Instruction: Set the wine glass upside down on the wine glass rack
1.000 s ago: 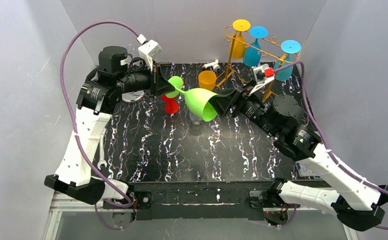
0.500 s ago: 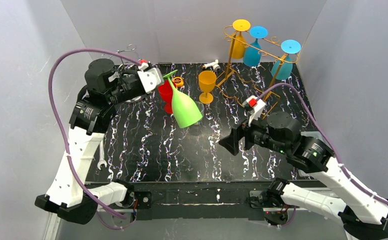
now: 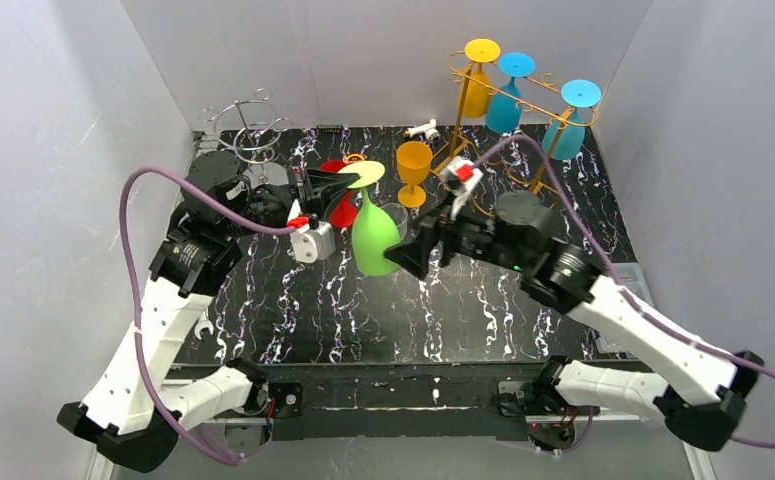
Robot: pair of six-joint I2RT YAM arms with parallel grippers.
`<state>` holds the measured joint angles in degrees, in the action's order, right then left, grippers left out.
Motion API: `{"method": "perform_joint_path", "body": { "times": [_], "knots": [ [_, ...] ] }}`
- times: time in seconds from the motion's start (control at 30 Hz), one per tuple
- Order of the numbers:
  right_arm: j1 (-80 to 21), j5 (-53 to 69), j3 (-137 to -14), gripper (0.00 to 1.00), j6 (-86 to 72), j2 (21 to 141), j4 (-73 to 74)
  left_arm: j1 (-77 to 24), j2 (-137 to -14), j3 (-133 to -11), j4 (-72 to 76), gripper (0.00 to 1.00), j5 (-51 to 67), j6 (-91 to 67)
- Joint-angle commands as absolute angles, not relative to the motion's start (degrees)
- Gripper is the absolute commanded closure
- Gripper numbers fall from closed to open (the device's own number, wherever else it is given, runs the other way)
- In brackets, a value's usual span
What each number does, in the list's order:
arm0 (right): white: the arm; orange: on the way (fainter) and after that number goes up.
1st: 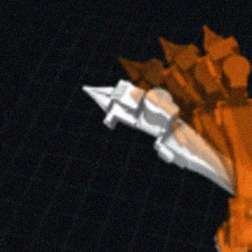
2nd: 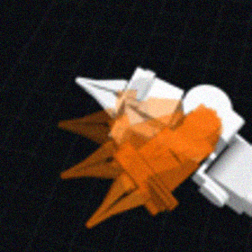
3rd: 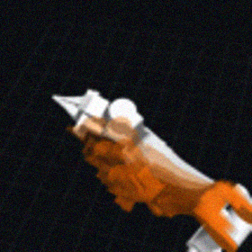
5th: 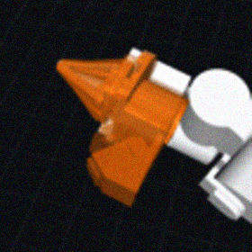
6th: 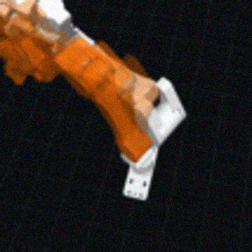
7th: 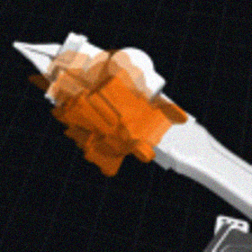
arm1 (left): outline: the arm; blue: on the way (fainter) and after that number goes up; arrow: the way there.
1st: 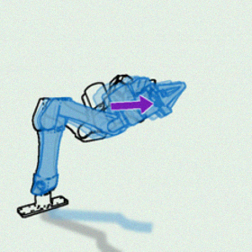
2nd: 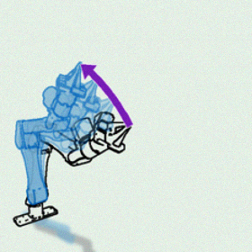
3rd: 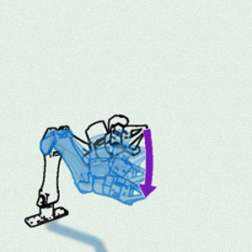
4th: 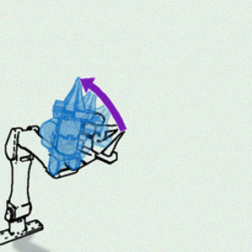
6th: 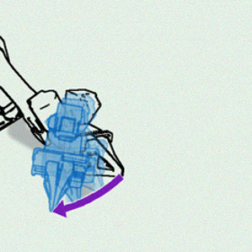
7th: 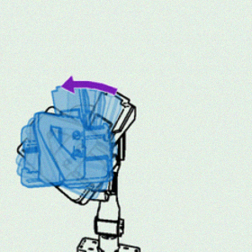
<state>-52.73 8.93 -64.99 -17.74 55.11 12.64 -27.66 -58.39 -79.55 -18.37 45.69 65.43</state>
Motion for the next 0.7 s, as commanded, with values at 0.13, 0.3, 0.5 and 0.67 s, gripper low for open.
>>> {"method": "perform_joint_path", "body": {
  "times": [0.13, 0.3, 0.5, 0.67],
  "knots": [
    [-52.7, 15.7, -61.4, 0.02, -18.8, 60.8, -10.1, -29.8, -57.5, -81.4, -14.9, 1.00, 46.8, 69.0],
    [-52.6, 20.1, -56.8, 0.02, -22.7, 61.2, -15.1, -30.0, -57.9, -80.7, -12.2, 1.00, 45.6, 68.7],
    [-52.6, 15.4, -50.3, 0.02, -22.5, 56.2, -15.9, -30.0, -58.5, -79.8, -8.7, 1.00, 43.9, 68.0],
    [-52.6, 11.4, -51.7, 0.21, -19.6, 55.2, -12.4, -30.1, -59.4, -79.9, -7.5, 0.98, 44.2, 66.2]
  ]
}}
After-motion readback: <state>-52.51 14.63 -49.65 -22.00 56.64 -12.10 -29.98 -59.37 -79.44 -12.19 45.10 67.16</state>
